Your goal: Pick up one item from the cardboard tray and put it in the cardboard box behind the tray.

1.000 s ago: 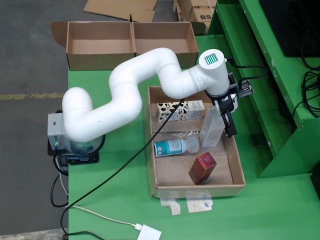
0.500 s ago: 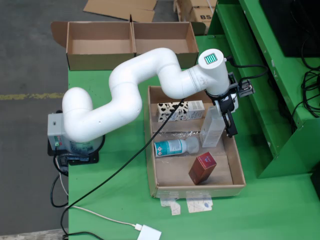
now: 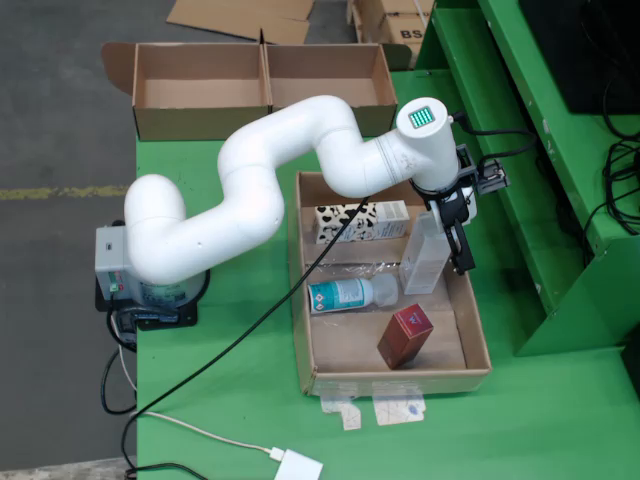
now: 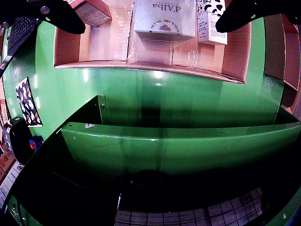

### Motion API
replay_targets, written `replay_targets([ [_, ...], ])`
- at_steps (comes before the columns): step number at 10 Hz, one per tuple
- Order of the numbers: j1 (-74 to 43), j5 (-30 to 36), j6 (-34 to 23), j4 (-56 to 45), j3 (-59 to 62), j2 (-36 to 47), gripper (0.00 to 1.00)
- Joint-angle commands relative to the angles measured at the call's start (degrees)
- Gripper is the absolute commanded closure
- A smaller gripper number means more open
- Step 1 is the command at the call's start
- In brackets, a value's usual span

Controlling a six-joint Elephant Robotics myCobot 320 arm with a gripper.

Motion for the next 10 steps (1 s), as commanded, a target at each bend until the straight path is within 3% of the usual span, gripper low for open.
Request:
replay_targets([
  [1,0.2,-0.3,-0.2,0.8,1.5,1.5,0.0],
  [4,0.2,-0.3,-0.2,0.8,1.5,1.5,0.0],
  [10,0.2,-0.3,-0.2,0.8,1.5,1.5,0.6],
])
